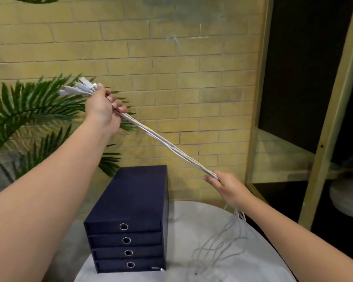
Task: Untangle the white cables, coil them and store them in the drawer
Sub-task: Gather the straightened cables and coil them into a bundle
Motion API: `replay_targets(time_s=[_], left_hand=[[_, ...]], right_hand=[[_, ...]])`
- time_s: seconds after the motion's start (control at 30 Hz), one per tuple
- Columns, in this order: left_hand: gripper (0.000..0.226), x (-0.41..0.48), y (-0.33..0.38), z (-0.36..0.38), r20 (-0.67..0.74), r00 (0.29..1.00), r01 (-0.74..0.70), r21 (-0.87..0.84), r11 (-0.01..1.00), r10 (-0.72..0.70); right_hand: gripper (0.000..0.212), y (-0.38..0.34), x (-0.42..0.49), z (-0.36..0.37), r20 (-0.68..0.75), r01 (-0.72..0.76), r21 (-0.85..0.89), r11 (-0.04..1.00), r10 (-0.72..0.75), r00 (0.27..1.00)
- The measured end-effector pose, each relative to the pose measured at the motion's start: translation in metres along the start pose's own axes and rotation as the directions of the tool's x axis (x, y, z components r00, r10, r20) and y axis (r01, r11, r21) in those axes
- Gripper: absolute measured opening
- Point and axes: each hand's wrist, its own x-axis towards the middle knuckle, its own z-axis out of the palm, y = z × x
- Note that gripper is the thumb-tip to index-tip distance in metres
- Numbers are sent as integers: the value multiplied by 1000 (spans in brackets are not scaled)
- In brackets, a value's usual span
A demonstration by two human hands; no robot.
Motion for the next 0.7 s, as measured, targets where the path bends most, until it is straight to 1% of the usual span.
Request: replay_targets(time_s=[0.1, 0.2, 0.27, 0.33, 0.37, 0.43, 0.53, 0.57, 0.6, 0.63, 0.67, 0.7], left_hand=[[39, 0, 3, -5, -15, 1000, -22, -44, 999, 21], [40, -6, 3, -2, -2, 999, -41, -54, 998, 41], [40, -10, 2, 1, 13, 999, -44, -62, 997, 45], [41, -12, 3, 6, 21, 998, -50, -62, 997, 52], [41, -11, 3, 8, 21, 998, -51, -58, 997, 52], [41, -10, 5, 12, 20, 998, -57, -47, 997, 58], [40, -6, 13, 12, 11, 997, -81, -67, 994, 82], [39, -4, 16, 11, 9, 996, -92, -75, 993, 93], [39, -2, 20, 10, 8, 994, -105, -80, 991, 106], [39, 0, 22, 8, 9, 993, -114, -81, 990, 115], [38, 1, 23, 6, 9, 993, -120, -82, 989, 121], [38, 2, 24, 4, 4, 992, -124, -85, 989, 125]], right_hand=[[34, -3, -9, 2, 24, 56, 16, 998, -57, 998], [21, -5, -23, 7, 87, 130, 43, 991, -133, 987], [12, -10, -30, 14, 77, 126, 122, 985, -135, 988], [12, -11, -31, 23, 64, 104, 201, 974, -119, 991], [13, -10, -30, 25, 69, 104, 208, 973, -121, 990], [14, -5, -28, 27, 98, 114, 149, 982, -129, 987], [13, 13, -28, 26, 154, 111, -91, 990, -96, 983], [13, 22, -31, 29, 191, 74, -123, 990, -49, 980], [14, 29, -33, 30, 218, 9, -93, 996, 11, 976], [14, 34, -36, 30, 231, -79, -2, 997, 77, 970], [15, 37, -36, 28, 208, -157, 92, 983, 135, 969], [16, 40, -34, 24, 134, -192, 166, 967, 171, 976]])
